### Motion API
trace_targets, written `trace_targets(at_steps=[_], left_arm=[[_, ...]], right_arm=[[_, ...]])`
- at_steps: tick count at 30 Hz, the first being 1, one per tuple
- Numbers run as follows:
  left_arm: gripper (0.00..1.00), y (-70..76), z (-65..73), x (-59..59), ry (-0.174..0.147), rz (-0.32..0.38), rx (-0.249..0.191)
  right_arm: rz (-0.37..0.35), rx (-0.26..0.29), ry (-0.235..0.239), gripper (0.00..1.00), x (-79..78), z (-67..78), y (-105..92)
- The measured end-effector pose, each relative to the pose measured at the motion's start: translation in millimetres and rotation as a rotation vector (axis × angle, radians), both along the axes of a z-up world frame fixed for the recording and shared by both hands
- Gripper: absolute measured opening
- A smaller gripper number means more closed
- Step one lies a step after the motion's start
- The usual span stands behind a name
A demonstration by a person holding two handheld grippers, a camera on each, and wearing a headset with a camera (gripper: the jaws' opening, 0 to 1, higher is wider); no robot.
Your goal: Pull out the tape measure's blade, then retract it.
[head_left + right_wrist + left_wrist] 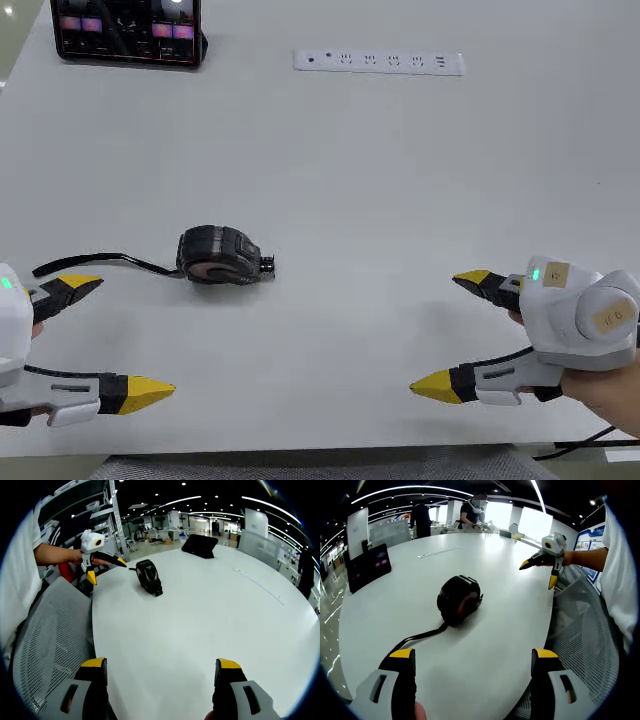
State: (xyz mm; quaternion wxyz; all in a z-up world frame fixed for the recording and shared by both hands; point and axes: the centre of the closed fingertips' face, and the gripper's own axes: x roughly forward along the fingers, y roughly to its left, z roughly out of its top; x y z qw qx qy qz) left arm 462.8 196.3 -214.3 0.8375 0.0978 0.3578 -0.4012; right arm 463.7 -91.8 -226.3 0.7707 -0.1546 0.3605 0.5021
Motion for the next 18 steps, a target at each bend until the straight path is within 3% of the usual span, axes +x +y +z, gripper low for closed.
trace_targets(at_steps=[18], left_arm=[[0.93,-2.6,1.7,25.0,-0.026,-0.063,0.039]], right_arm=[[0.051,-0.009,-0.009,0.88,15.9,-0.7,7.9]])
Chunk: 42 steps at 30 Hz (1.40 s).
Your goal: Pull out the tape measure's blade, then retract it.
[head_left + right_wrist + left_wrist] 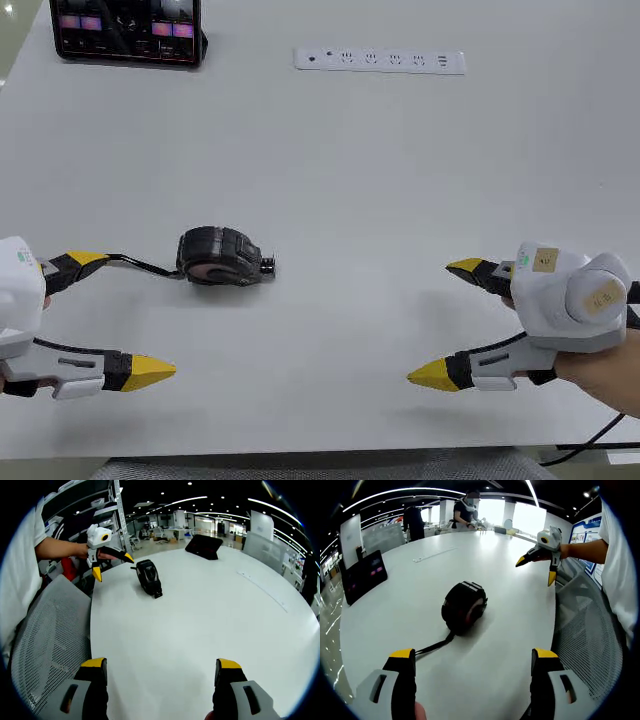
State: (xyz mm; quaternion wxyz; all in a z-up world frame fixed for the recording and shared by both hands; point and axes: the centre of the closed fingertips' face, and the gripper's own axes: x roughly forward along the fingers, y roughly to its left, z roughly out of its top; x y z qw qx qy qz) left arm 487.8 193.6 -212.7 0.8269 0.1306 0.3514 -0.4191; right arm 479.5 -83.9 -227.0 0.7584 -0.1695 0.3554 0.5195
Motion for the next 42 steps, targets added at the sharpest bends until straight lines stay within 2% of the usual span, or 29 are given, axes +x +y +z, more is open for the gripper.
trace_targets(at_steps=[14,26,42], left_arm=[[0.93,-13.7,-3.2,11.5,-0.011,-0.114,0.047],[0.90,-19.5,-4.8,21.9,-0.016,-0.203,0.088],[0.84,-26.1,-7.8,33.2,-0.022,-0.284,0.120]], right_arm=[[0.063,-0.013,-0.016,0.85,13.4,-0.8,9.4],[0.107,-0.031,-0.018,0.85,21.8,-3.7,15.2],[0.161,-0.040,-0.028,0.83,33.6,-6.4,26.2]])
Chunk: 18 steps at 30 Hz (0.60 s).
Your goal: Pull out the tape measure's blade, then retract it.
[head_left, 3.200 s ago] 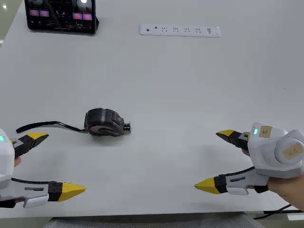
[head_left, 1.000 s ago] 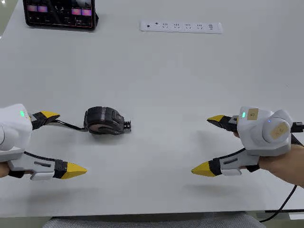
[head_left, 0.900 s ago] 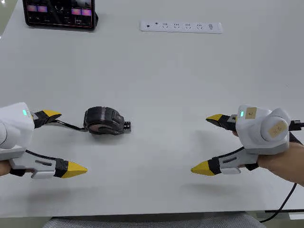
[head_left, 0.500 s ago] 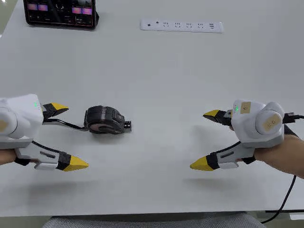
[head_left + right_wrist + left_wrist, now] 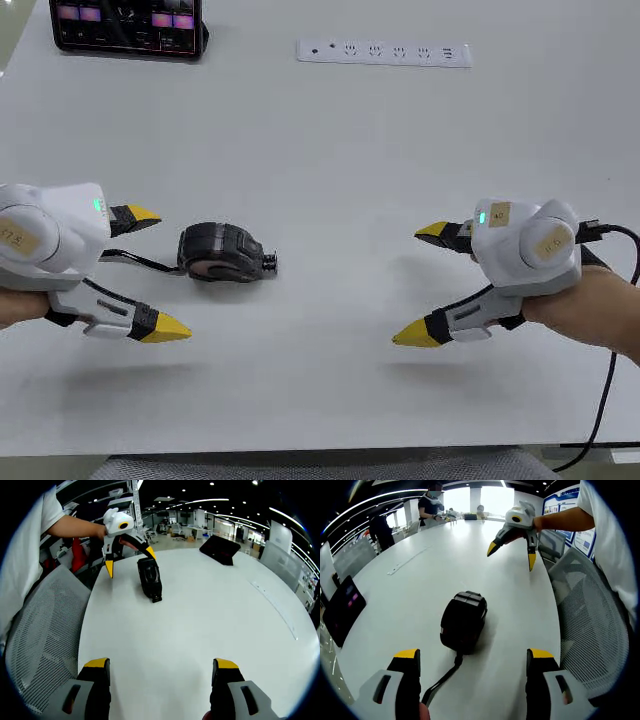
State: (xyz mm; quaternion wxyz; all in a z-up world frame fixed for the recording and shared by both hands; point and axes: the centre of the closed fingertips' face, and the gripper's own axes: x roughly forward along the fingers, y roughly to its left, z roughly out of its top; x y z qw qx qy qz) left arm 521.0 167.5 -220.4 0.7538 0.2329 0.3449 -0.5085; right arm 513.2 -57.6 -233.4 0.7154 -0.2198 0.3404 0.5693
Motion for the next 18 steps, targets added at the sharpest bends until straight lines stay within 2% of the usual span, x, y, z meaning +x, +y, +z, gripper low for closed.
trace_targets(at_steps=[9,18], left_arm=[[0.80,-2.1,-4.3,6.4,0.001,-0.033,0.025],[0.73,-5.6,-9.6,10.7,0.020,-0.055,0.036]], right_arm=[[0.024,-0.001,-0.009,0.81,10.6,-2.2,5.1],[0.038,0.004,-0.006,0.81,17.1,-3.2,14.3]])
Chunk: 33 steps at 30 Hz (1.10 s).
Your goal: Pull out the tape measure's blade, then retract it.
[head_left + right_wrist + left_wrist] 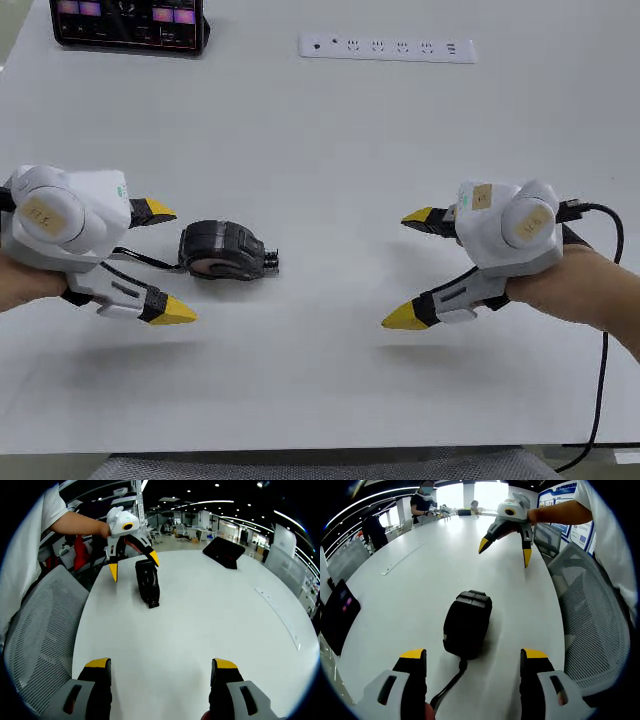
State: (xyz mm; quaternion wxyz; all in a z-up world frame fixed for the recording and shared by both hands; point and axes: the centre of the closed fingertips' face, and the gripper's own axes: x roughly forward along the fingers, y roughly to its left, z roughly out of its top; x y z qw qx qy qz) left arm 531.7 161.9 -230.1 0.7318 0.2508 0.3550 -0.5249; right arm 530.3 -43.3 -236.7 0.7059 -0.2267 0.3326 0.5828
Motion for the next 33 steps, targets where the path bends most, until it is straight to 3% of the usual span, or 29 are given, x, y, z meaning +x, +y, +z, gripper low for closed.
trace_targets(at_steps=[13,33], left_arm=[[0.58,-4.0,-7.1,8.4,0.022,-0.008,0.017],[0.37,-7.0,-17.7,16.9,0.014,-0.030,0.061]], right_arm=[[0.026,-0.001,0.009,0.79,4.3,-4.7,11.7],[0.031,0.007,0.023,0.79,8.0,-9.2,20.1]])
